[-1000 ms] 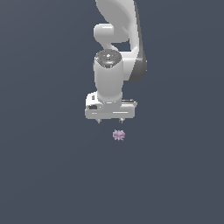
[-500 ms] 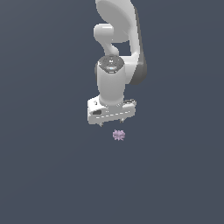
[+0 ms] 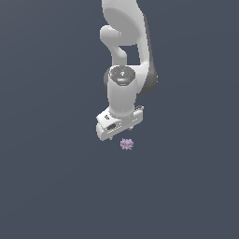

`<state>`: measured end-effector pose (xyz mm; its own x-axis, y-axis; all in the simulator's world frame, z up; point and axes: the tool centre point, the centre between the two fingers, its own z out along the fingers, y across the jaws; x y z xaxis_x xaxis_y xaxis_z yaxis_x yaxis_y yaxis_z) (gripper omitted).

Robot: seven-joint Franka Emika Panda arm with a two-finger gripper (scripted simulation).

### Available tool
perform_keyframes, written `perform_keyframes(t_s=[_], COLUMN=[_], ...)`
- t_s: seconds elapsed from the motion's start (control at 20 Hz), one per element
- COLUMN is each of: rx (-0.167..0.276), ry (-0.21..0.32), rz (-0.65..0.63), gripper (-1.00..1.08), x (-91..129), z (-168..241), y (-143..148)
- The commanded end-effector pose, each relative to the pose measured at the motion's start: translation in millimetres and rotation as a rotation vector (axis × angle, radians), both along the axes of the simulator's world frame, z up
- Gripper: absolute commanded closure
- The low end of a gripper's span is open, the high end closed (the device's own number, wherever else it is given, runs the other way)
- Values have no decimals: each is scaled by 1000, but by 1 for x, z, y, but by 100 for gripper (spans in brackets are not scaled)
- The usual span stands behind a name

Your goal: Pick up the object and move it to a goal position.

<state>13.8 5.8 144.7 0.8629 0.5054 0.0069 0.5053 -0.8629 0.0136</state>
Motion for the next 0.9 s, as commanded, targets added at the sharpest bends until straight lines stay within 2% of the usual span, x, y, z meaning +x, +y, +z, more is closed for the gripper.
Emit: perform_keyframes(t_s=[0.0,0.85], rx=[-2,-6], ry=[3,16], rz=[78,592], gripper=[-92,-92], x=[0,-1], z=[-5,-35], y=[2,18])
